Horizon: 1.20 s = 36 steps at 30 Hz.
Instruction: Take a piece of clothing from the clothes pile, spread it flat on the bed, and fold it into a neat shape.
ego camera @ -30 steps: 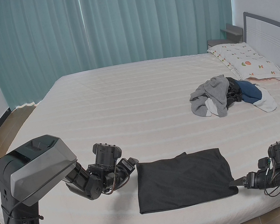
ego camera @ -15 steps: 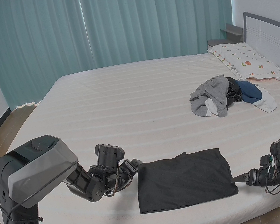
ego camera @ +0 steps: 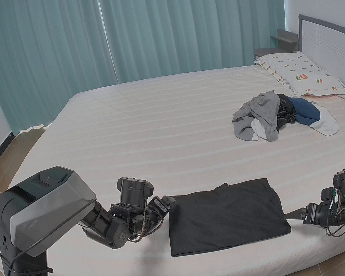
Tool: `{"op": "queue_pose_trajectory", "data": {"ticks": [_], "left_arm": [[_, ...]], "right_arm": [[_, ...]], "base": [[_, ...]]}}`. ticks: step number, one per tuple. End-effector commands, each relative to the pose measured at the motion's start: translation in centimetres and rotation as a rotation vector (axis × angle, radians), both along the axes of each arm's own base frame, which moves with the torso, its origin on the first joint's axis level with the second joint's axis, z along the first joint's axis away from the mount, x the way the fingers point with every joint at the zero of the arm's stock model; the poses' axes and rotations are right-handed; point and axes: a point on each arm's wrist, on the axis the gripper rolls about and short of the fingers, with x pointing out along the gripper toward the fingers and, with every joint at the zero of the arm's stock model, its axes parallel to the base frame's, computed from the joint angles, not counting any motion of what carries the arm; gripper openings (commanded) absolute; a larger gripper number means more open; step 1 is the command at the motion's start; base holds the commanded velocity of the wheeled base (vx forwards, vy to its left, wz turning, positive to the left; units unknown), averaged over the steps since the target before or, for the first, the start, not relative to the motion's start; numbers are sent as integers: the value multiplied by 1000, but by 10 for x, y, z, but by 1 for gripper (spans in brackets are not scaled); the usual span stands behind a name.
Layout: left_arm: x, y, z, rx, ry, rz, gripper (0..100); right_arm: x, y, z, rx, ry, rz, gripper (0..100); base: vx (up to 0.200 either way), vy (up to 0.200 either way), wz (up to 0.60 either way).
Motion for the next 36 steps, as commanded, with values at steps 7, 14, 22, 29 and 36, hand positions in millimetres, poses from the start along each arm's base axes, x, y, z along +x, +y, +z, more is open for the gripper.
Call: {"op": "queue_pose_trajectory", "data": {"ticks": [7, 14, 22, 29, 36], "left_arm": [[4, -2, 2, -16, -10, 7, 100], [3, -1, 4, -17, -15, 8, 100], [-5, 3, 1, 45, -13, -38, 100], [-10, 13, -7, 125, -31, -90, 100], [-8, 15, -14, 128, -80, -95, 100]], "right_arm": [[1, 0, 1, 1, -8, 0, 100], [3, 0, 3, 10, -34, -7, 100], [4, 0, 3, 23, -36, -19, 100], [4, 1, 3, 24, -33, -16, 100], [3, 1, 2, 24, -27, -14, 100]], "base": [[0, -143, 0], [0, -200, 0], [0, 0, 0], [0, 0, 0], [0, 0, 0]]}}
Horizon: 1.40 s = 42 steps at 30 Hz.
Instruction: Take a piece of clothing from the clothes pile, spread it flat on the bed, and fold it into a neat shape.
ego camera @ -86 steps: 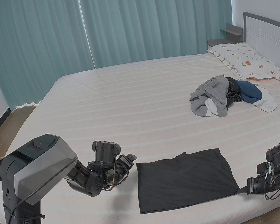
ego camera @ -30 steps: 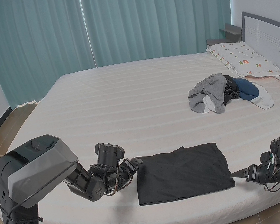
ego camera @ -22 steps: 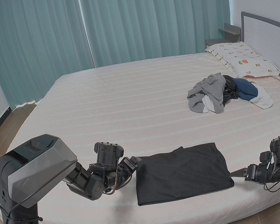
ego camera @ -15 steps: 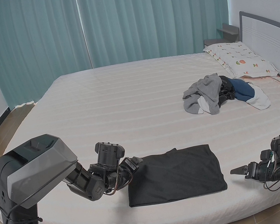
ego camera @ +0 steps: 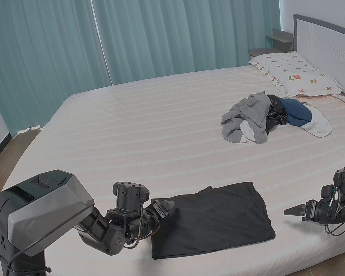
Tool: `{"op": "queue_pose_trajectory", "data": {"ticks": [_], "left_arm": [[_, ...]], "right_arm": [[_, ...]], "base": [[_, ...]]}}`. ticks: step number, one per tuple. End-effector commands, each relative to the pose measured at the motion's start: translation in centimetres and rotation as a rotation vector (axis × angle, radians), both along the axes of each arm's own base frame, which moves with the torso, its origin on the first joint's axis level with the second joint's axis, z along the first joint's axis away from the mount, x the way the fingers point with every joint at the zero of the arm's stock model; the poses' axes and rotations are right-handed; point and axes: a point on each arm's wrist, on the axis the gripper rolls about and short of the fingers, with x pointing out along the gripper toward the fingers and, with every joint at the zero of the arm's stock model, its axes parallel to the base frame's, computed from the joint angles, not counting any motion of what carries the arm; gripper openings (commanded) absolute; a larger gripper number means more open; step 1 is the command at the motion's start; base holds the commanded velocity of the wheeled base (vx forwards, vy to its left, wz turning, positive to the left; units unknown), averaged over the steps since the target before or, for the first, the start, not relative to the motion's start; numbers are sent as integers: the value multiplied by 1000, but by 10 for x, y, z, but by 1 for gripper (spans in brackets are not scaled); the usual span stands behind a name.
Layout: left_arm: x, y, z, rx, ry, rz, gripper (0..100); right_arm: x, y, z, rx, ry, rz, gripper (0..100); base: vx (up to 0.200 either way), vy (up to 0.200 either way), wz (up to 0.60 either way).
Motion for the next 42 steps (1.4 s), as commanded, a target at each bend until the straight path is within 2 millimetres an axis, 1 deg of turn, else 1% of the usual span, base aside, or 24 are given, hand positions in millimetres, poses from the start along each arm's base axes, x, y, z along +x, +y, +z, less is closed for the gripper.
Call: {"op": "queue_pose_trajectory", "data": {"ticks": [1, 8, 9, 14, 18, 26, 28, 32, 39, 42], "left_arm": [[-1, 3, -10, 10, 19, 3, 100], [-2, 1, -11, 1, 21, -4, 100], [-2, 1, -13, 5, 26, -6, 0], [-2, 0, -12, 1, 24, -2, 0], [-7, 1, -14, -8, 44, 18, 0], [-10, 2, -10, -9, 34, 21, 0], [-10, 2, -4, -16, 20, 23, 0], [-10, 2, 0, -20, 12, 23, 0], [-12, 3, -4, -8, 26, 31, 0], [-12, 3, -2, -33, 29, 51, 0]], "right_arm": [[0, 0, -1, 0, 5, 3, 100], [0, 0, -1, -1, 4, 2, 100], [0, 0, -1, -1, 4, 2, 100], [0, 0, -1, -1, 7, 2, 100], [0, 0, -1, -1, 5, 2, 100], [0, -1, 0, -1, 2, -3, 100], [0, -1, 1, 1, -3, -4, 100], [0, -2, 1, 1, -6, -10, 100], [1, -3, 1, 0, -7, -12, 100], [1, -3, 0, 0, -4, -12, 100]], "base": [[0, 0, 0], [0, 0, 0], [0, 0, 0], [0, 0, 0], [0, 0, 0], [0, 0, 0], [0, 0, 0], [0, 0, 0], [0, 0, 0], [0, 0, 0]]}}
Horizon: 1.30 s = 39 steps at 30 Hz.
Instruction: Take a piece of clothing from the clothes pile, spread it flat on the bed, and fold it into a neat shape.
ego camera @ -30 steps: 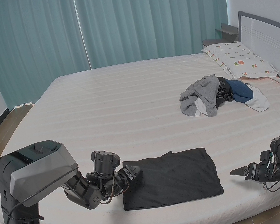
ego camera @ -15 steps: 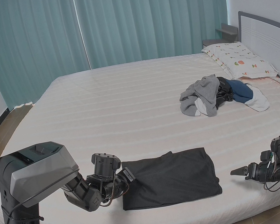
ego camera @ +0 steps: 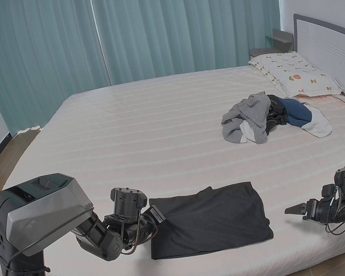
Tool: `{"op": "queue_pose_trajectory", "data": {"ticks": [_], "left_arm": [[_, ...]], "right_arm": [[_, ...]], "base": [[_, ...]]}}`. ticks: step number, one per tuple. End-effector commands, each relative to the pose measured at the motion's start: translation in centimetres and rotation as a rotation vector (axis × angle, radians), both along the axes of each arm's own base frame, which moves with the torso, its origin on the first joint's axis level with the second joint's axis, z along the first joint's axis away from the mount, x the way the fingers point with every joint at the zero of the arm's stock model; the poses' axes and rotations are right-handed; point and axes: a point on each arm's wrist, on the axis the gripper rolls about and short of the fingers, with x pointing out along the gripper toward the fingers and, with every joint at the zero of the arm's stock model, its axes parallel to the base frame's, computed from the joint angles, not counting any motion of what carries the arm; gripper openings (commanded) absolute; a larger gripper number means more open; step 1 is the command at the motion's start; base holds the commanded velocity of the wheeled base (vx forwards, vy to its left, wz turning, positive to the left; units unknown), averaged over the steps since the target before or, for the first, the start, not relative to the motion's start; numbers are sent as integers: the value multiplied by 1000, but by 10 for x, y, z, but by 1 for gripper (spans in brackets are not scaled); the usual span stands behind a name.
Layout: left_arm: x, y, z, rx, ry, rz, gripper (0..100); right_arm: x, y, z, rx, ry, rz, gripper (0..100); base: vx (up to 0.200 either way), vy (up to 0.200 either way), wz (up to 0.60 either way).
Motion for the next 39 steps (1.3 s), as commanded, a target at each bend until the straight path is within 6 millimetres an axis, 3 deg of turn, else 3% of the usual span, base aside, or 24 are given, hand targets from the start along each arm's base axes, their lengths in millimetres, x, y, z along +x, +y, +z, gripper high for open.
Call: {"op": "queue_pose_trajectory", "data": {"ticks": [1, 5, 39], "left_arm": [[0, 0, 2, -28, 3, 23, 0], [0, 2, 3, -35, 8, 35, 0], [-5, 14, 5, -48, 33, 79, 0]], "right_arm": [[0, 0, -1, 0, 3, 0, 100], [0, 0, 0, 0, 2, 0, 100], [-1, 2, 0, 1, 1, 10, 100]], "base": [[0, 0, 0], [0, 0, 0], [0, 200, 0]]}}
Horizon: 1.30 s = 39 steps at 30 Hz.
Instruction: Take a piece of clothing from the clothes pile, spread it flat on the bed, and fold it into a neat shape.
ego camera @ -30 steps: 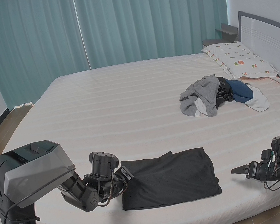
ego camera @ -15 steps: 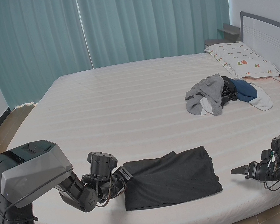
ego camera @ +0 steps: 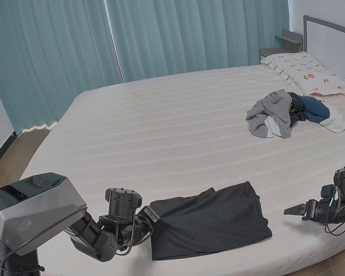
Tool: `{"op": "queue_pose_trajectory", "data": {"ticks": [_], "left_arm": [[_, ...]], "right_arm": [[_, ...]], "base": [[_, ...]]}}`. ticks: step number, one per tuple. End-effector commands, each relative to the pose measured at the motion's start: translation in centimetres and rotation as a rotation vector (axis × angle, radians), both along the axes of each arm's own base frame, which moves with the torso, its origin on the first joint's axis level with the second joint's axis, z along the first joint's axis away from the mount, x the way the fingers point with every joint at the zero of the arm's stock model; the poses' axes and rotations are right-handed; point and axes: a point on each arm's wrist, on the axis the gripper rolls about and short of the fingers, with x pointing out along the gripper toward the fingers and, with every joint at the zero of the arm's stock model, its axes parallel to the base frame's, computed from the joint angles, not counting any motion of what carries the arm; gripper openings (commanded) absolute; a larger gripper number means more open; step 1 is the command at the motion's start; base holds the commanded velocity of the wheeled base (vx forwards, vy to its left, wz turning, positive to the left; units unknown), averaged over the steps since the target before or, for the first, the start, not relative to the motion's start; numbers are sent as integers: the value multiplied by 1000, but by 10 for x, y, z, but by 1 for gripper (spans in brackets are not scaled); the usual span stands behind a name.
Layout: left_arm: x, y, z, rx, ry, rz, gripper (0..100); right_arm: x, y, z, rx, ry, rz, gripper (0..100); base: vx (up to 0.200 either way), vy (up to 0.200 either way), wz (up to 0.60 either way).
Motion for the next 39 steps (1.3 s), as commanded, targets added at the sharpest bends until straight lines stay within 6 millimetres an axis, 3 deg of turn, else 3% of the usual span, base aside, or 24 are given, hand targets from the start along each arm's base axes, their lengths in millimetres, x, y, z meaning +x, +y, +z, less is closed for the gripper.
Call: {"op": "queue_pose_trajectory", "data": {"ticks": [1, 23, 33, 34, 39], "left_arm": [[0, 3, 1, 1, 1, 7, 0], [-4, 7, -2, 10, 20, 13, 0], [-11, 3, -4, 10, 38, 1, 0], [-11, 3, -3, 6, 38, 2, 100], [-13, -1, 0, -15, 38, 5, 100]], "right_arm": [[0, 0, 0, 0, -2, 1, 100], [-1, 0, 1, 1, -11, 1, 100], [-1, 0, 1, 1, -11, 1, 100], [-1, 0, 1, 0, -11, -1, 100], [-1, 0, 2, 1, -13, 2, 100]], "base": [[0, 200, 0], [0, 200, 0], [0, 0, 0], [0, 0, 0], [0, 0, 0]]}}
